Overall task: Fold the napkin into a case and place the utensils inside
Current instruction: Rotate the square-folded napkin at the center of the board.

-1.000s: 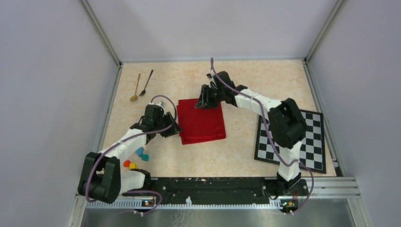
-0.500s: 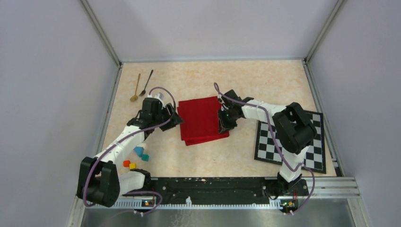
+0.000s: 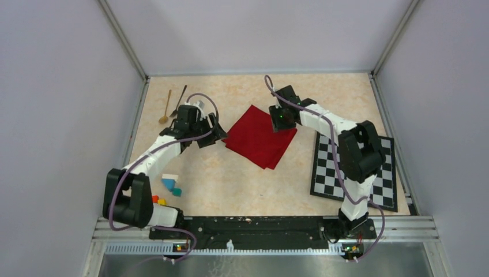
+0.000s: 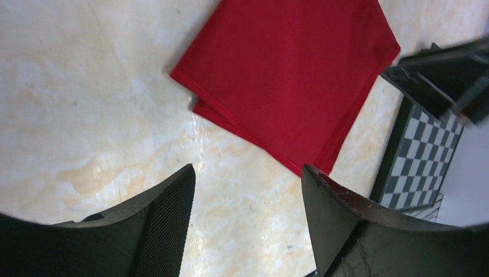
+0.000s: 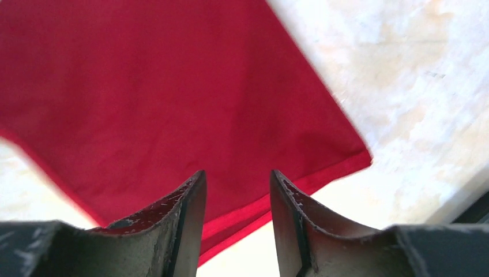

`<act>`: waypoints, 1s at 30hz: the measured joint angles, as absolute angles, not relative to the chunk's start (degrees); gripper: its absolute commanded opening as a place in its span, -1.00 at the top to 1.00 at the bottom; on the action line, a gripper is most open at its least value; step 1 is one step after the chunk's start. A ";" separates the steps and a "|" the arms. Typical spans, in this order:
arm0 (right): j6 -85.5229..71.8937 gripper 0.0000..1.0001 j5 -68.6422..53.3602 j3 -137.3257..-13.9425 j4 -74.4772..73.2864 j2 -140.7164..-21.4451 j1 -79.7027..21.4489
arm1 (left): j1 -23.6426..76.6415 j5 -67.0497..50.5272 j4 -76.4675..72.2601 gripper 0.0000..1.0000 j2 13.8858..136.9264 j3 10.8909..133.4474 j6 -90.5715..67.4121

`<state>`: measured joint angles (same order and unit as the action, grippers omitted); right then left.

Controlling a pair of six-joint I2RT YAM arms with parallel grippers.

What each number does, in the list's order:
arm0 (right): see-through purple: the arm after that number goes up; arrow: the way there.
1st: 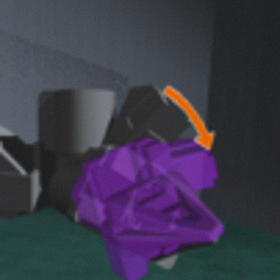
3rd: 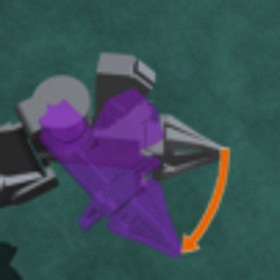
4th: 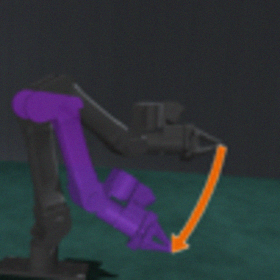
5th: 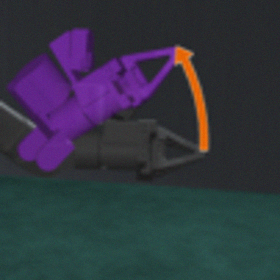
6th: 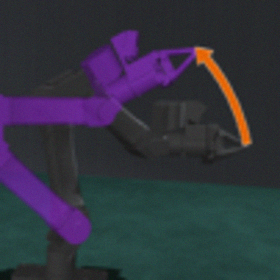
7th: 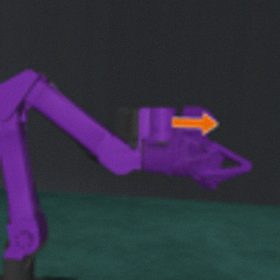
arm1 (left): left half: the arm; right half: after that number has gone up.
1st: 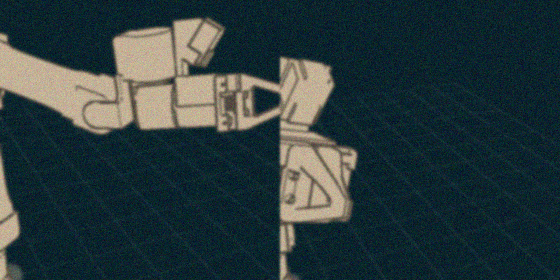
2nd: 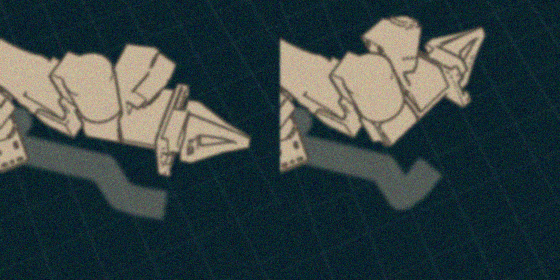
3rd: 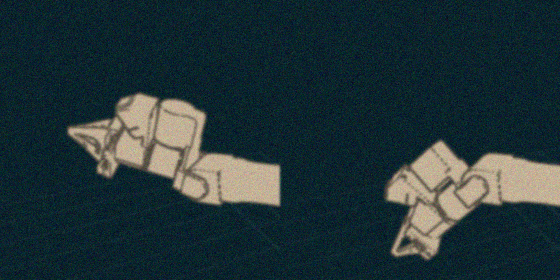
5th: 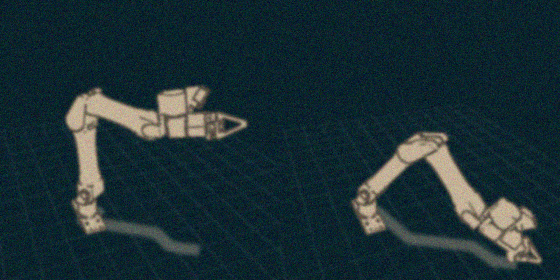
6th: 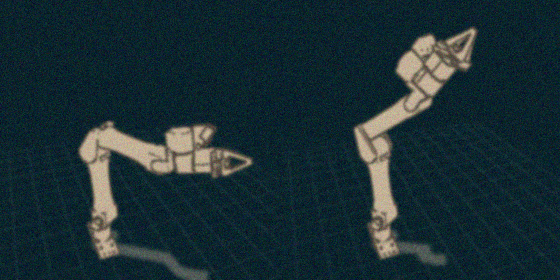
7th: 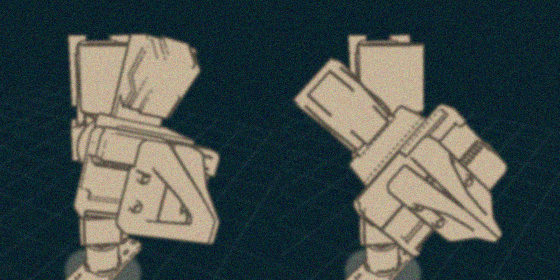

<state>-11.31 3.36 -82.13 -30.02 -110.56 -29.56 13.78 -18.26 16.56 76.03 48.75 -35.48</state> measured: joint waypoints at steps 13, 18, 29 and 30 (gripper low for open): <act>-17.45 0.29 -7.40 -69.58 -23.35 -106.34 -27.44 | 12.16 -18.13 16.10 -0.60 98.50 60.01 -31.38; -12.84 0.33 -6.00 -73.28 -22.79 -109.32 -27.44 | 12.40 -18.13 16.01 -0.58 105.38 65.98 -29.21; 1.34 0.29 -9.67 -80.49 -17.54 -116.46 -27.64 | 15.86 -17.58 13.34 -0.49 97.08 54.87 -29.85; 2.11 0.27 -10.50 -80.49 -17.47 -116.46 -27.75 | 16.43 -18.11 13.30 -0.49 95.18 52.53 -30.26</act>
